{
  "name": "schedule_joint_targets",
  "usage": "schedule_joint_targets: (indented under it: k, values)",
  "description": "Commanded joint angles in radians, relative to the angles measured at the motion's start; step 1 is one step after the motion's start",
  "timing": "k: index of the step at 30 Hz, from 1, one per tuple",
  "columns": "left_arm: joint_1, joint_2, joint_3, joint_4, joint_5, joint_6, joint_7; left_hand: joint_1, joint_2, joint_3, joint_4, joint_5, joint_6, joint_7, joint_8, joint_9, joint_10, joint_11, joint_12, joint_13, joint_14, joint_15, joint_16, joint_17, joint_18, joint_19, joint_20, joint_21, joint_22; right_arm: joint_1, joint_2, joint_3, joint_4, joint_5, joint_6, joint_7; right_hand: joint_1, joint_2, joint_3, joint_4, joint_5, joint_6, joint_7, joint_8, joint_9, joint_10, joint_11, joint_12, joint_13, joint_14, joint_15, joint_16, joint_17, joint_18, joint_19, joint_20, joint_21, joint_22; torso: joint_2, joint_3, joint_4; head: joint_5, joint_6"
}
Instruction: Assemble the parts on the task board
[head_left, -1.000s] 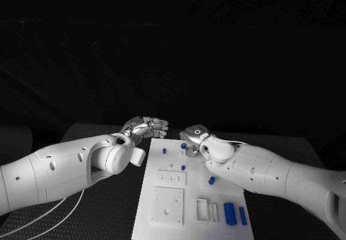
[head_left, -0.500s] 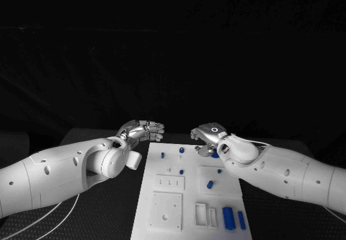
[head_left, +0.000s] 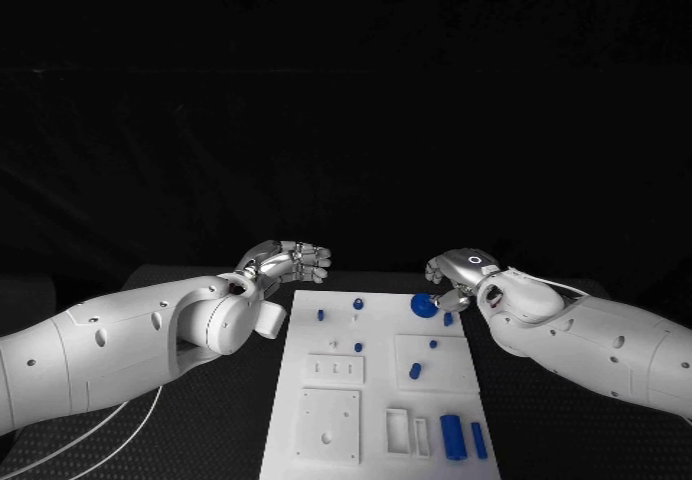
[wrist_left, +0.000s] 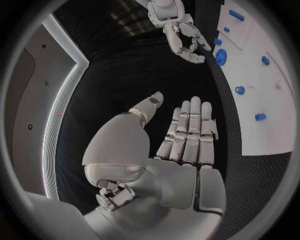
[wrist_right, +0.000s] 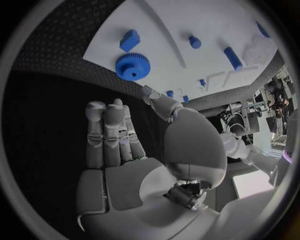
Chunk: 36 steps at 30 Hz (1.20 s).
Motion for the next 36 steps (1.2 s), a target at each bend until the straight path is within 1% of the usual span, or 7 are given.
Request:
schedule_joint_targets:
  k: [1,3,5,7,10,20,36]
  values:
    - [0.001,-0.001,0.001,0.002,-0.005,0.016,0.010,-0.012,0.000,-0.001,-0.007,-0.006,0.004,0.000,-0.003,0.001,0.003,0.001,-0.003,0.000,0.004,0.000,-0.003,0.001,0.009,-0.002,0.004,0.005,0.020,-0.006,0.009,0.000,-0.025,0.025,0.024,0.028,-0.010,-0.002,-0.007,-0.001,0.003,-0.009,-0.003,-0.005,-0.001,-0.010,0.001,-0.004,-0.002,-0.008,0.003,0.003,-0.002,0.064,-0.010,-0.001,-0.004,0.012,-0.001,0.0038,-0.0044,-0.007,-0.001]
    - [0.001,0.000,0.001,0.000,-0.005,0.016,0.010,-0.012,-0.001,-0.001,-0.007,-0.006,0.003,0.000,-0.003,0.001,0.003,0.001,-0.004,0.000,0.004,0.000,-0.003,0.002,0.009,-0.003,0.004,0.005,0.020,-0.011,0.023,0.000,-0.052,0.030,0.028,0.031,-0.008,-0.001,-0.006,-0.002,0.003,-0.009,-0.009,-0.005,-0.001,-0.013,0.001,-0.006,-0.002,-0.010,0.003,0.003,-0.002,0.064,-0.011,-0.002,-0.005,0.012,0.000,0.0041,-0.0051,-0.018,0.000]
    - [0.001,0.003,0.001,0.000,-0.005,0.018,0.011,-0.012,-0.001,-0.001,-0.007,-0.006,0.003,0.000,-0.003,0.001,0.003,0.001,-0.004,0.000,0.004,0.000,-0.004,0.002,0.009,-0.003,0.004,0.005,0.020,-0.020,0.033,0.000,-0.074,0.032,0.028,0.036,-0.007,-0.001,-0.007,-0.002,0.003,-0.012,-0.018,-0.006,-0.002,-0.023,-0.001,-0.009,-0.005,-0.011,0.001,0.004,-0.004,0.064,-0.012,-0.002,-0.007,0.012,0.000,0.0030,-0.0025,-0.028,0.000]
    - [0.001,0.004,0.000,-0.001,-0.005,0.019,0.010,-0.012,0.000,-0.001,-0.007,-0.006,0.003,0.000,-0.003,0.001,0.003,0.001,-0.004,0.000,0.004,0.000,-0.004,0.002,0.009,-0.003,0.004,0.005,0.020,-0.024,0.035,0.000,-0.078,0.033,0.030,0.038,-0.007,-0.001,-0.007,-0.002,0.003,-0.015,-0.019,-0.007,-0.003,-0.030,0.000,-0.010,-0.007,-0.012,0.002,0.004,-0.005,0.064,-0.012,-0.002,-0.008,0.012,0.000,0.0025,0.0000,-0.031,-0.001]
    - [0.001,0.004,0.000,-0.003,-0.005,0.021,0.009,-0.013,0.000,-0.001,-0.007,-0.006,0.003,0.000,-0.003,0.001,0.003,0.002,-0.004,0.000,0.004,0.000,-0.004,0.002,0.009,-0.003,0.004,0.005,0.020,-0.029,0.036,0.000,-0.078,0.040,0.033,0.044,-0.008,-0.001,-0.008,-0.001,0.003,-0.017,-0.019,-0.008,-0.003,-0.033,0.000,-0.010,-0.008,-0.012,0.002,0.004,-0.006,0.064,-0.013,-0.002,-0.008,0.012,0.001,0.0031,0.0026,-0.030,-0.005]
    - [0.001,0.005,0.000,-0.008,-0.005,0.021,0.009,-0.014,0.000,0.000,-0.008,-0.006,0.003,0.000,-0.004,0.001,0.002,0.002,-0.005,0.000,0.004,0.000,-0.005,0.002,0.009,-0.003,0.004,0.005,0.020,-0.033,0.040,0.000,-0.068,0.055,0.046,0.053,-0.015,0.000,-0.012,0.003,0.003,-0.017,-0.015,-0.008,-0.004,-0.033,0.002,-0.007,-0.009,-0.012,0.004,0.006,-0.007,0.064,-0.012,-0.001,-0.009,0.012,0.001,0.0013,0.0011,-0.026,-0.013]
    - [0.001,0.010,-0.001,-0.011,-0.005,0.021,0.008,-0.016,0.000,0.001,-0.009,-0.006,0.002,0.001,-0.004,0.001,0.002,0.002,-0.006,0.000,0.003,0.001,-0.006,0.003,0.009,-0.004,0.005,0.005,0.020,-0.047,0.084,-0.002,-0.127,0.056,0.071,0.054,-0.014,0.012,-0.006,0.017,0.004,-0.017,-0.012,-0.008,-0.006,-0.034,0.005,-0.006,-0.011,-0.014,0.006,0.007,-0.011,0.064,-0.013,-0.002,-0.012,0.012,0.002,0.0014,0.0027,-0.024,-0.017]
